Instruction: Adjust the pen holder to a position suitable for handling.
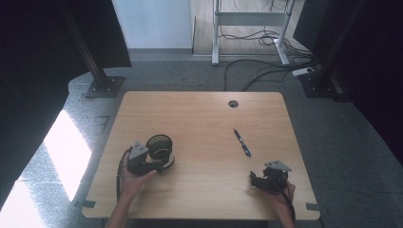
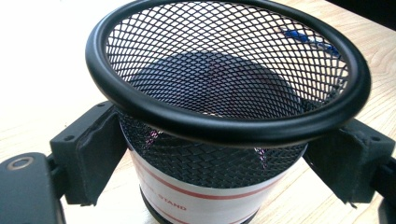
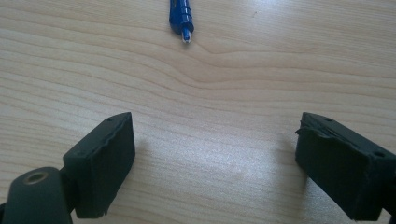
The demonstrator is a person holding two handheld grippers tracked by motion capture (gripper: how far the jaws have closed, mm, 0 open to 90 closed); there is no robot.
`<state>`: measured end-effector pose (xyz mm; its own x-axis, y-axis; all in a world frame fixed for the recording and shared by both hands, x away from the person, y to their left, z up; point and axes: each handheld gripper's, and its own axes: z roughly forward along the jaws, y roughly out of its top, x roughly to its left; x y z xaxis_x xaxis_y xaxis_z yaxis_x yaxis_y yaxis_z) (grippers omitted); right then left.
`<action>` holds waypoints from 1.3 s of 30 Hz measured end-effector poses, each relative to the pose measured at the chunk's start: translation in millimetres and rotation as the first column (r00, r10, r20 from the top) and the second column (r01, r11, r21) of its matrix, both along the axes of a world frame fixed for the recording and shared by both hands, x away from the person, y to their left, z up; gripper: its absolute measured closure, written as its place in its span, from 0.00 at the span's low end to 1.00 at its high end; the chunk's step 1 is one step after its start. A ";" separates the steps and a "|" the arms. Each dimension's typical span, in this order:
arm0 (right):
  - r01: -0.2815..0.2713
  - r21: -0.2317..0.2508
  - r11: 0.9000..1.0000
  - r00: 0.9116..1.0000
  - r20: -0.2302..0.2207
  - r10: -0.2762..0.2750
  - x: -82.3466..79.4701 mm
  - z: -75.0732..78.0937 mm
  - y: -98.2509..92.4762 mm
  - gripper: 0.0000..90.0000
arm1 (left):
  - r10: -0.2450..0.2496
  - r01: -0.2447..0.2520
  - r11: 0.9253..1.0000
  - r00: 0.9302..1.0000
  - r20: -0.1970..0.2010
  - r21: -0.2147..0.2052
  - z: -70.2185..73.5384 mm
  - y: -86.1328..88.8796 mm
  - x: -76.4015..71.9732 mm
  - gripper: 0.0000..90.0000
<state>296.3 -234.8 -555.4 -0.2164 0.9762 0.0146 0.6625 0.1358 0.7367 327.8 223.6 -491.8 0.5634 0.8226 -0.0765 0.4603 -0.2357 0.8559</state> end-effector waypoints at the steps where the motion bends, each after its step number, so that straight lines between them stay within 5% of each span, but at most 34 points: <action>1: 0.000 0.000 1.000 1.000 0.000 0.000 0.0 0.0 0.0 0.12 | 0.000 0.000 1.000 1.000 0.003 0.000 0.2 -0.7 -0.4 0.12; 19: 0.001 -0.001 1.000 1.000 0.001 -0.001 0.2 -0.1 -0.1 0.12 | -0.023 0.023 1.000 0.999 0.022 -0.008 7.2 -10.2 -6.8 0.12; 39: 0.010 0.000 1.000 1.000 0.000 -0.010 0.1 0.1 -0.5 0.13 | -0.051 0.051 0.999 0.998 0.020 0.003 13.8 -43.6 -0.4 0.12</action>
<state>296.4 -235.3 -555.2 -0.2065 0.9783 0.0149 0.6635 0.1288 0.7370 327.4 180.0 -478.0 0.6061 0.7929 -0.0626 0.4305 -0.2609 0.8641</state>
